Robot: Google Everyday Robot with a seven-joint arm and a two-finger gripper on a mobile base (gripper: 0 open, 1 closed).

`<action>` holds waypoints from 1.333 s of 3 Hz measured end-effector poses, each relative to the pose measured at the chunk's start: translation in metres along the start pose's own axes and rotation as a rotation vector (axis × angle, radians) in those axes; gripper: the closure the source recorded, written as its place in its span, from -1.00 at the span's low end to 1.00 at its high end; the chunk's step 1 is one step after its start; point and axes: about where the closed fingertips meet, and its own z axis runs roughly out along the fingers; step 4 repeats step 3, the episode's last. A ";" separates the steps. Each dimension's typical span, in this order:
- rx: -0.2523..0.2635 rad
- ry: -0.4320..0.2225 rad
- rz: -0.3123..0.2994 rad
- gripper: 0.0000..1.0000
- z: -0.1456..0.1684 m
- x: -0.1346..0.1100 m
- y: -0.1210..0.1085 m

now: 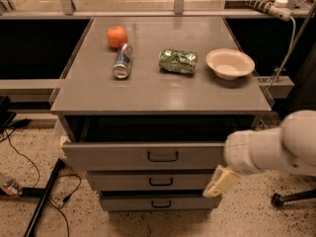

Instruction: Close top drawer

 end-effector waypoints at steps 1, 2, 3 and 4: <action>0.175 -0.050 -0.015 -1.00 -0.062 -0.016 0.000; 0.236 -0.062 0.016 -1.00 -0.086 -0.002 0.001; 0.236 -0.062 0.016 -1.00 -0.086 -0.002 0.001; 0.236 -0.062 0.016 -1.00 -0.086 -0.002 0.001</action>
Offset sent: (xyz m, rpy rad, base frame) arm -0.0195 -0.0144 0.0444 0.0335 -0.1233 -0.0496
